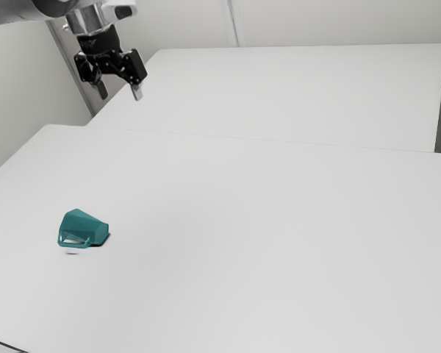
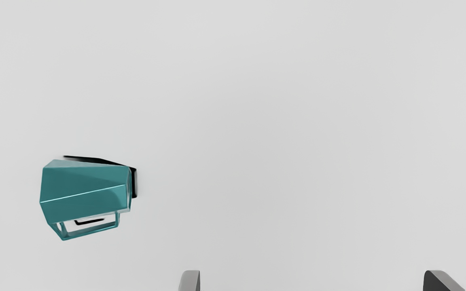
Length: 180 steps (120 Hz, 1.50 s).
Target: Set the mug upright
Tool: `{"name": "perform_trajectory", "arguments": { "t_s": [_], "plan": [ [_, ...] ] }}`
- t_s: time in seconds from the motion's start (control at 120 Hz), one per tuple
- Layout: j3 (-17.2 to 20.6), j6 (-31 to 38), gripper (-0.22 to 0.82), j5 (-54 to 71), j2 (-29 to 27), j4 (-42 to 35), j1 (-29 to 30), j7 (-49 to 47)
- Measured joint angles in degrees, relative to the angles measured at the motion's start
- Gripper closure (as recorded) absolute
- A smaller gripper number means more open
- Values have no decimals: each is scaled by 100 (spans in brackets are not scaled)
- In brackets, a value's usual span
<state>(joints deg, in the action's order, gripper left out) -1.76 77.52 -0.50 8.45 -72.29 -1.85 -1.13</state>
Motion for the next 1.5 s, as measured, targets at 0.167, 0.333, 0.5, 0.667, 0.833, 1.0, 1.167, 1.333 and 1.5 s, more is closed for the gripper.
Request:
{"name": "perform_trajectory", "arguments": {
  "t_s": [0.167, 0.333, 0.5, 0.667, 0.833, 1.0, 1.167, 1.333, 1.5],
  "plan": [
    [-40, -159, 0, 6, -4, 2, -13, -28],
    [-516, -234, 0, -120, 29, 1, 17, -26],
    [-927, -277, 0, -213, 29, 2, 10, -19],
    [-1444, -303, 0, -470, 48, -9, 17, 50],
    [-2053, -324, 0, -952, 130, -52, 56, 176],
    [-2199, -465, 0, -1503, 240, -73, 588, 380],
    [-2205, -715, 0, -2025, 450, -236, 1130, 556],
    [-2238, -810, 0, -2456, 599, -570, 1246, 733],
    [-2392, -596, 0, -2752, 682, -989, 1246, 1004]
  ]
}}
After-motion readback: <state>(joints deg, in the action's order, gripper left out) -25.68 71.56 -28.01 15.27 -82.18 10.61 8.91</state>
